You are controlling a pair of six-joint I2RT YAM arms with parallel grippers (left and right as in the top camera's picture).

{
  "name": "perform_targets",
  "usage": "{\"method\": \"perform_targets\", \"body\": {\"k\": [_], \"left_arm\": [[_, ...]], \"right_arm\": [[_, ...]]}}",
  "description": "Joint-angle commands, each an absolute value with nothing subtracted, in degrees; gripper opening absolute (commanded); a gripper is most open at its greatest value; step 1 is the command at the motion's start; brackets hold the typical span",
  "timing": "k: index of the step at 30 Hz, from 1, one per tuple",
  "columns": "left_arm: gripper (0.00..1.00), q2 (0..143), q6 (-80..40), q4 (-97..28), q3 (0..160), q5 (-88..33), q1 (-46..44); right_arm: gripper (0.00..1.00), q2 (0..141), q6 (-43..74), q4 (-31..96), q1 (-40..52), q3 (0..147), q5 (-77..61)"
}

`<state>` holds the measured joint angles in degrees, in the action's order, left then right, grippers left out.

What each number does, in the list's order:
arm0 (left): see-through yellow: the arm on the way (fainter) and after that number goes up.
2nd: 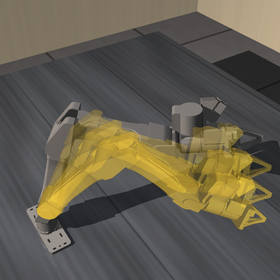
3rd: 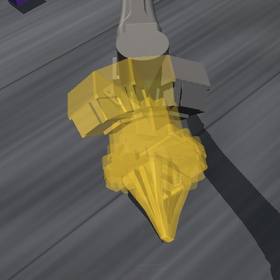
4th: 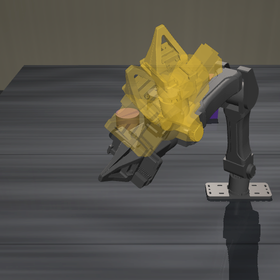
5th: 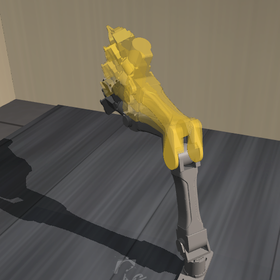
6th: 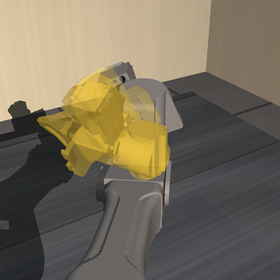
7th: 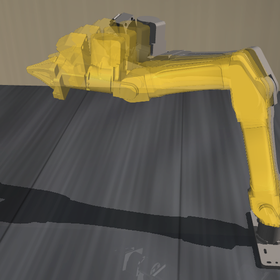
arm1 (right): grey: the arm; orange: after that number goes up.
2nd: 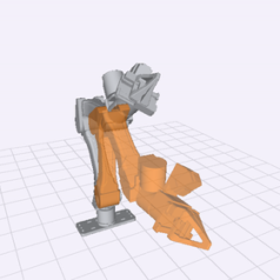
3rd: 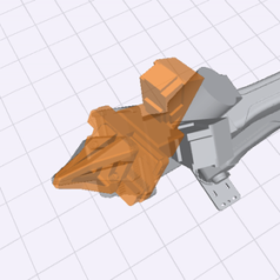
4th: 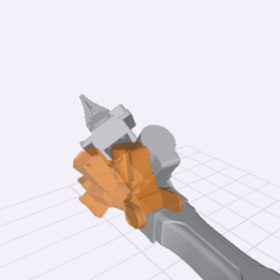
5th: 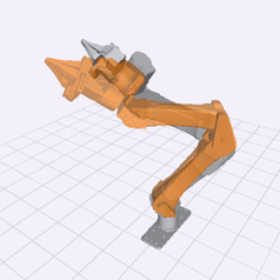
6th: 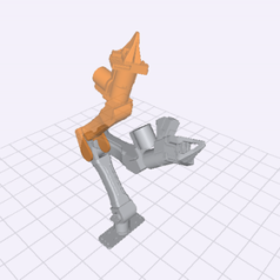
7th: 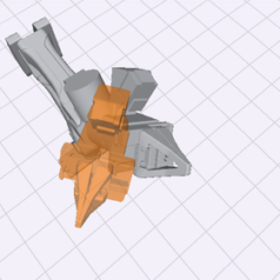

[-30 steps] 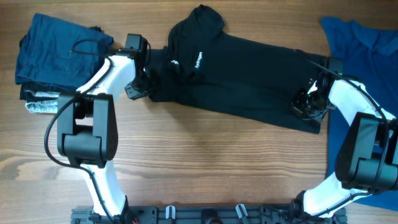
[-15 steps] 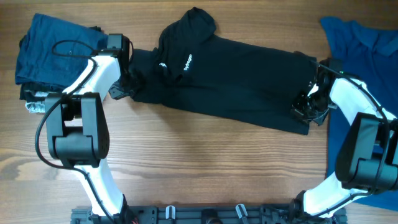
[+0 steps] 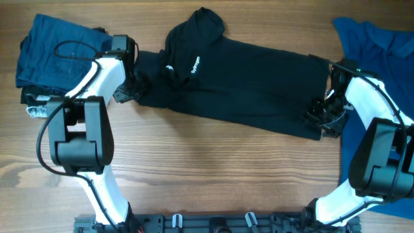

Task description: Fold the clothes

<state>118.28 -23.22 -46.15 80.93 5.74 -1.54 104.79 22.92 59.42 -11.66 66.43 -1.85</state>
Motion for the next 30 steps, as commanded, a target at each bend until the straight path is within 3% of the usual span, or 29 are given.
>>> {"method": "perform_targets", "body": {"k": [1, 3, 6, 7, 22, 26, 27, 30], "left_arm": [[0.11, 116.88, -22.76, -45.91, 80.25, 6.94, -1.74], [0.12, 116.88, -22.76, -46.02, 80.25, 6.94, -1.74], [0.1, 116.88, -22.74, -46.09, 80.25, 6.94, -1.74], [0.07, 116.88, -22.74, -46.28, 80.25, 6.94, -1.74], [0.04, 116.88, -22.98, -54.81, 80.25, 3.49, -1.65], [0.07, 116.66, -24.93, -57.01, 80.27, 3.51, -1.63], [0.14, 116.38, -24.93, -56.6, 80.27, 3.49, -1.65], [0.31, 114.08, -24.93, -54.3, 80.34, 3.16, -1.65]], "right_arm": [[0.71, 105.19, 24.62, 57.98, -11.86, 63.7, 0.51], [0.63, 105.19, 26.06, 56.49, -11.86, 61.45, 0.38], [0.21, 105.19, 26.09, 55.29, -11.86, 60.29, 1.85], [0.14, 105.19, 26.83, 55.31, -11.86, 60.31, 4.08], [0.14, 105.23, 16.25, 44.97, -11.86, 60.31, 9.67], [0.24, 105.21, 15.18, 47.03, -11.86, 60.71, 9.43], [0.38, 105.21, 14.98, 48.27, -11.86, 61.28, 8.95], [0.59, 105.21, 15.07, 53.45, -11.86, 65.65, 8.93]]}}
